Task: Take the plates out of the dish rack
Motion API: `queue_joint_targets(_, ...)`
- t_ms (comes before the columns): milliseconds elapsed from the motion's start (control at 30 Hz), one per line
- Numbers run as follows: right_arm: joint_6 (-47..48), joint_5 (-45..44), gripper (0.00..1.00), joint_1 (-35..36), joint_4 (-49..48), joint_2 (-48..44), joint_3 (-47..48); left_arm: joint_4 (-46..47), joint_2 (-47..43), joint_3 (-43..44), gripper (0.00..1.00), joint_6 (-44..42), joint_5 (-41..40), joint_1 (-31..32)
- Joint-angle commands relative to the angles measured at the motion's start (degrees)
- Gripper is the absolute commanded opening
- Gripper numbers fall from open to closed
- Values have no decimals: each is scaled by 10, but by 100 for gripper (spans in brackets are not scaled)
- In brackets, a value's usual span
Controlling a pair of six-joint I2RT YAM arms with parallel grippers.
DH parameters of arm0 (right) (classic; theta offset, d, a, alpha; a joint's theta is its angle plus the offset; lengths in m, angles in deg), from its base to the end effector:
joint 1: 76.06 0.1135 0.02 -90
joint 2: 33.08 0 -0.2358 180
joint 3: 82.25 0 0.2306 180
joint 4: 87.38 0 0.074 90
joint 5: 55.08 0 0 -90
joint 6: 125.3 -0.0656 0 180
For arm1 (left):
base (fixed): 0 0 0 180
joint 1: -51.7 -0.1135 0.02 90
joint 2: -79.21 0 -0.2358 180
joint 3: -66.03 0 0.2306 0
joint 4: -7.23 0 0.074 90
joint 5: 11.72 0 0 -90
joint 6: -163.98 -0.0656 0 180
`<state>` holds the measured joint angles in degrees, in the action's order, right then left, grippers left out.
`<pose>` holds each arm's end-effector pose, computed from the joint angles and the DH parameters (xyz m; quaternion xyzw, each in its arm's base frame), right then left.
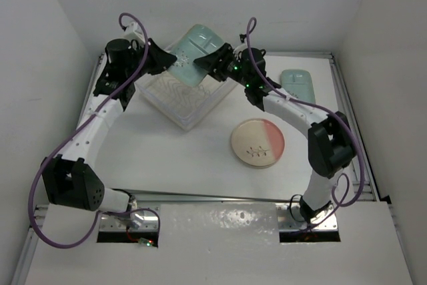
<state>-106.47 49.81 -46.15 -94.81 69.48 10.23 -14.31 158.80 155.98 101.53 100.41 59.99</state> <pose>0.3691 0.2318 0.2969 0.1689 0.7027 0.5882 0.3628 0.3294 -0.0730 0.3608 -0.0067 0.7680 -0.3328 0.5472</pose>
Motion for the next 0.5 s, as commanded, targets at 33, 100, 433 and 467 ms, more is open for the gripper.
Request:
queue_joint_targets(33,-35,-16,39,10,-52,20,20,117,-39,12,0,34,20,12)
queue_joint_targets(100,-46,-17,17,10,-53,25,22,118,-41,5,0,35,20,14)
queue_joint_targets(433,96,-3,0,2,63,-24,38,39,-47,-29,38,-54,6,19)
queue_joint_targets(467,150,25,0,-4,119,-26,68,21,-49,-32,50,-74,-2,19)
